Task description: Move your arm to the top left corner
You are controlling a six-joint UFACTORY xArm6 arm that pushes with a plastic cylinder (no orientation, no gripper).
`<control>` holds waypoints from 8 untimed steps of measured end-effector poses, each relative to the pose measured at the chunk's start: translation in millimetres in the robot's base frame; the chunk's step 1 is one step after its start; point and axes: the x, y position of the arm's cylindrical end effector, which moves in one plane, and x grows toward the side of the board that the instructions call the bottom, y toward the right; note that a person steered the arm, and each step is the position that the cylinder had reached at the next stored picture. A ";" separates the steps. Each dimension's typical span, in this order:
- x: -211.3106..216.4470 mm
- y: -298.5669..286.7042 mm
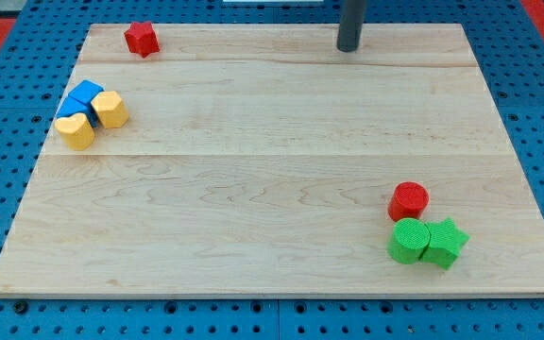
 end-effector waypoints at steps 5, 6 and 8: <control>-32.1 -315.9; -31.6 -362.3; -28.8 -363.0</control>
